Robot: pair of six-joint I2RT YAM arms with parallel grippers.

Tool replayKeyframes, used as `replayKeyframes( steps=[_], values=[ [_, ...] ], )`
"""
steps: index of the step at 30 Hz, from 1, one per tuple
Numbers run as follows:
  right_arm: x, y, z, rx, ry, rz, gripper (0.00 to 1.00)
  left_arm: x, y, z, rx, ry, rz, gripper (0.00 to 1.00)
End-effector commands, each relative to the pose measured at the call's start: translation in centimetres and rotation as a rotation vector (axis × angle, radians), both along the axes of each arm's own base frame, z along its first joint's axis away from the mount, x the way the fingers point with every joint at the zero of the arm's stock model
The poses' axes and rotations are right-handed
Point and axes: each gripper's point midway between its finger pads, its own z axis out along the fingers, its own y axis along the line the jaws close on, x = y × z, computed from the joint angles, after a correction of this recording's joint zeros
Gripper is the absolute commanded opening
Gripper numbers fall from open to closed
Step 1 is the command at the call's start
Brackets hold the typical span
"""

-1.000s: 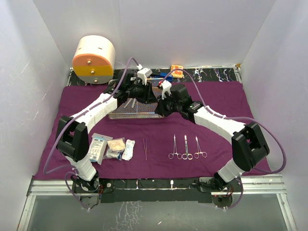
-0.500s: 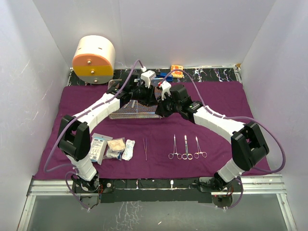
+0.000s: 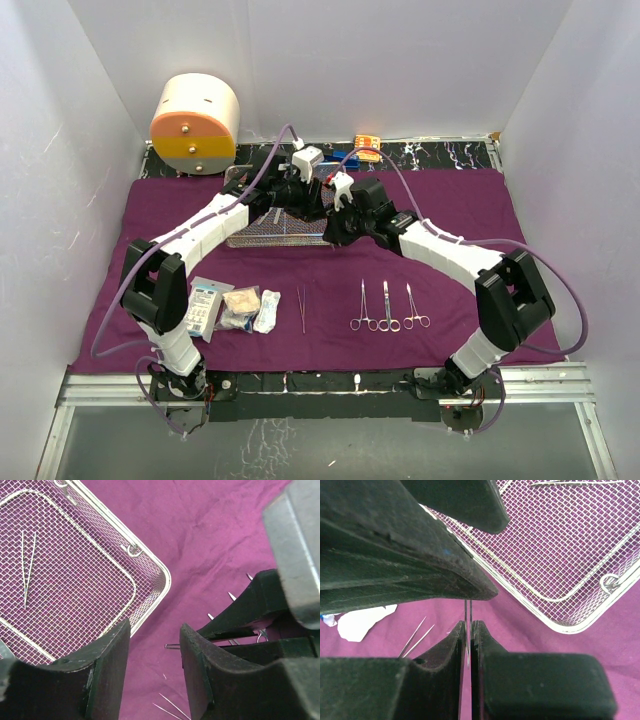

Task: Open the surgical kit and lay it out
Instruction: Place the medical item in the surgical kit.

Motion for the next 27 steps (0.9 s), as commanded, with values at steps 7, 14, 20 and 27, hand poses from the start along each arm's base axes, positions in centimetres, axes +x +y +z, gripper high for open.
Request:
replayKeyframes(
  steps=[7,14,20,27],
  values=[
    [1.27,0.99,2.08,0.030,-0.066,0.011,0.00,0.19,0.07,2.17,-0.003,-0.058,-0.011,0.30],
    [1.25,1.05,1.97,0.030,-0.062,0.014,0.00,-0.09,0.04,1.81,-0.001,-0.051,-0.022,0.26],
    [1.27,1.12,2.02,0.032,-0.061,0.016,0.00,-0.11,-0.23,1.66,-0.009,-0.047,-0.035,0.13],
    [1.15,1.27,2.09,0.037,-0.055,0.024,0.02,-0.38,-0.63,1.82,-0.022,-0.053,-0.076,0.00]
  ],
)
